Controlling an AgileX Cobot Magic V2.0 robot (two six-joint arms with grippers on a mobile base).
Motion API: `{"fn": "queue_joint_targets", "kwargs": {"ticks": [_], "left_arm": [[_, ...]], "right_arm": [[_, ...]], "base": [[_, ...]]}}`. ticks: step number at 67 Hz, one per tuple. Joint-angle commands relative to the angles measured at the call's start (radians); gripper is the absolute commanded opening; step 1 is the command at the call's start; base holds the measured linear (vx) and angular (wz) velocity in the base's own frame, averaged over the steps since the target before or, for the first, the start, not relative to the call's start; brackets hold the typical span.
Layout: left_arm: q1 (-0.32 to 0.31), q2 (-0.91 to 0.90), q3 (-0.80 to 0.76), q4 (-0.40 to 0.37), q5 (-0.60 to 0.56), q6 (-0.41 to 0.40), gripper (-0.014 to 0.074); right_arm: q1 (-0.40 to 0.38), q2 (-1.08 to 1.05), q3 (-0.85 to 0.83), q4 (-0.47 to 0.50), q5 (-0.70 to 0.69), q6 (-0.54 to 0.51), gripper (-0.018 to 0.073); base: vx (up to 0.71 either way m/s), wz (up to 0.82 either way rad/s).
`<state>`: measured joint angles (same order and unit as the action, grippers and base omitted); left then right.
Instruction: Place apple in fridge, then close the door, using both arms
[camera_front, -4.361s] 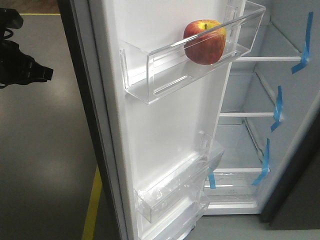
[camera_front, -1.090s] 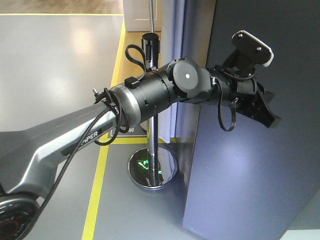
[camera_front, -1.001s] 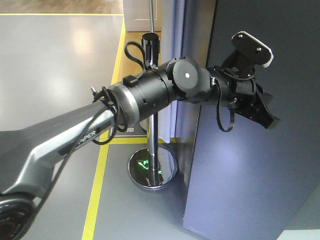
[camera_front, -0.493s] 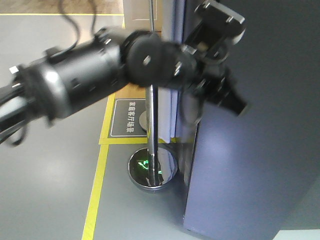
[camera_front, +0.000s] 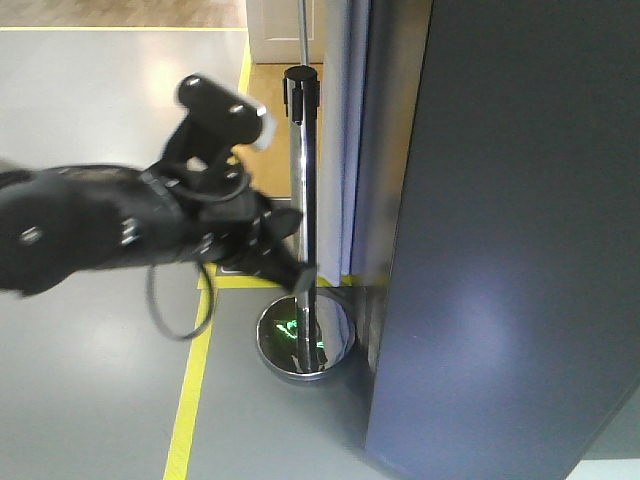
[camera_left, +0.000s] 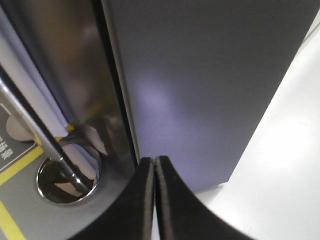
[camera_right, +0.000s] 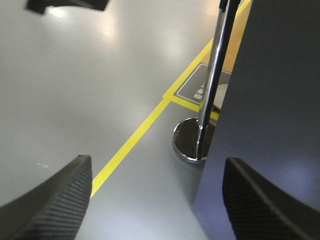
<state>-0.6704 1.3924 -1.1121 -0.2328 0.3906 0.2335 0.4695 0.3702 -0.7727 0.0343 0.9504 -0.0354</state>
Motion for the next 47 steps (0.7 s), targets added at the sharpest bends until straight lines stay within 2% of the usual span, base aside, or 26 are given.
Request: {"fn": "queue_joint_targets", "kwargs": {"ticks": [1,10,33,47], "left_arm": [[0.004,-0.076,0.017,-0.008,-0.073,-0.011,-0.0006],[0.004,-0.086,0.025,-0.008,-0.066,-0.011,-0.0006],[0.004,-0.083,0.027,-0.008,-0.061,-0.011,-0.0006],[0.004,-0.083,0.027,-0.008,-0.061,-0.011,-0.0006]], "right_arm": [[-0.001,0.01,-0.023,-0.042,-0.076,0.014,0.0477],[-0.001,0.01,-0.023,-0.093,-0.077,0.053,0.0383],[-0.001,0.072,-0.023,-0.146,-0.1,0.07,-0.0005],[-0.001,0.211,-0.023,-0.274,-0.172,0.106,-0.0009]], "base": [[0.0,0.0],[0.0,0.0],[0.0,0.0],[0.0,0.0]]}}
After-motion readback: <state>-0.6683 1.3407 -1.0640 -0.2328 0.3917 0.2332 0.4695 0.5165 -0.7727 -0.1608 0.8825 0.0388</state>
